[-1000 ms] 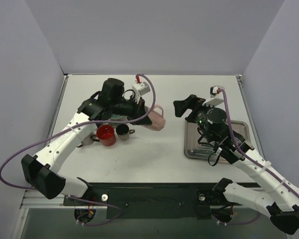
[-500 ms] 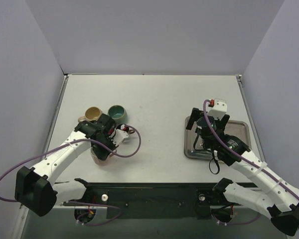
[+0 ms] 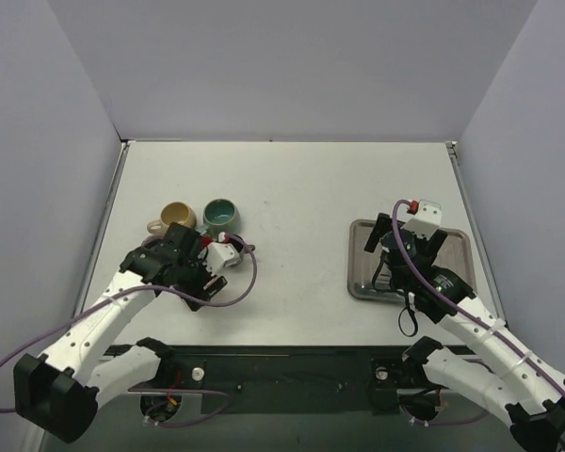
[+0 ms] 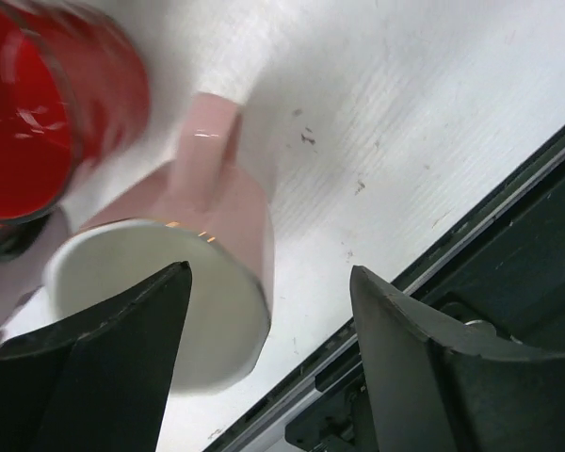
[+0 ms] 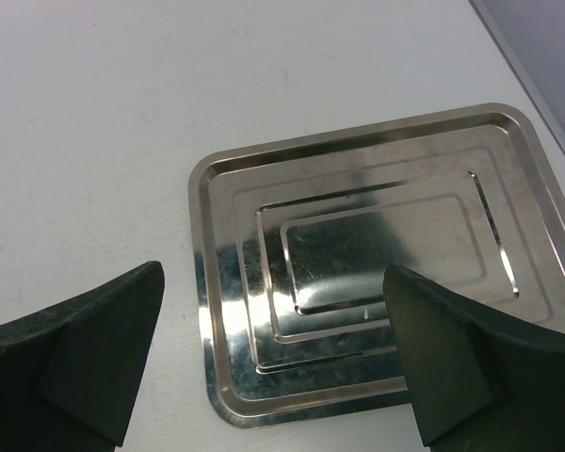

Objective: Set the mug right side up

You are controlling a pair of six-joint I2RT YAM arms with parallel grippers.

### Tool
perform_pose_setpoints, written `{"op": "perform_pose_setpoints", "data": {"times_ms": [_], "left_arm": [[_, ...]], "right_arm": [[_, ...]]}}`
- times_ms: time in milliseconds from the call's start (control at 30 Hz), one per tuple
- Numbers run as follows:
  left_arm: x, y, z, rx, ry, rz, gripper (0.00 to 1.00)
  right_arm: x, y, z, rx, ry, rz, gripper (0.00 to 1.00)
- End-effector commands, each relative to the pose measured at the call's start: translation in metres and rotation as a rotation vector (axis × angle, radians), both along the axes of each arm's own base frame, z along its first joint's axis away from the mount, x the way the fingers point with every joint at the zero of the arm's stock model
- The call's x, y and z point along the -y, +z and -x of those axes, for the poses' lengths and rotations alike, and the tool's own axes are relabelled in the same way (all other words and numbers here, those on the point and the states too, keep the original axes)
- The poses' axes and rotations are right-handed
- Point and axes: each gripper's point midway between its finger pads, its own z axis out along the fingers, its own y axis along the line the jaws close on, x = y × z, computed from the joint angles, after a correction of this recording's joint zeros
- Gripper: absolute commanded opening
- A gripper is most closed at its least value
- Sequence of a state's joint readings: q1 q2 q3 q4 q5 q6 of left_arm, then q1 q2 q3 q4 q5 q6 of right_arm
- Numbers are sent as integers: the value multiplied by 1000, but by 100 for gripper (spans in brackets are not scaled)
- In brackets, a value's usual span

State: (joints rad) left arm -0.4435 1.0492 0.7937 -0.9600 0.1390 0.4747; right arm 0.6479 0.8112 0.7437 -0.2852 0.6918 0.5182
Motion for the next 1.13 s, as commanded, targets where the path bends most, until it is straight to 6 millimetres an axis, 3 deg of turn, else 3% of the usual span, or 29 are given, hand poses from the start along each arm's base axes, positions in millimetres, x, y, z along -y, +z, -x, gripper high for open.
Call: {"op": "perform_pose_setpoints", "data": {"times_ms": [0, 67, 133, 300, 400, 433, 467, 500, 667, 833, 1100], "left_arm": [[15, 100, -43, 352, 127, 197, 83], [-1, 140, -73, 581, 331, 266, 86], [-33, 154, -94, 733, 537, 251, 86], [-104, 135, -121, 908, 902, 85, 87], [-135, 114, -129, 1052, 1037, 156, 87], [-134, 97, -127, 1037, 1031, 176, 87], [-139, 99, -129, 1067, 1044, 199, 87], [-138, 84, -127, 1041, 1056, 207, 88], [-149, 83, -123, 1079, 1201, 263, 88], [-129, 69, -127, 992, 1108, 304, 88], [-129, 67, -128, 978, 1099, 291, 88]], "right_arm": [[25, -12, -1, 21, -105, 41, 96], [40, -25, -1, 22, -176, 71, 96], [57, -41, 1, 19, -249, 115, 98], [75, -62, 4, 51, -317, 204, 99], [86, -63, 8, 66, -380, 249, 100], [87, -64, 8, 76, -389, 249, 100], [86, -62, 6, 80, -390, 249, 100], [86, -64, 6, 66, -379, 264, 100], [87, -63, 6, 76, -386, 262, 99], [88, -61, 8, 94, -388, 253, 99], [90, -61, 10, 97, -400, 255, 98]]}}
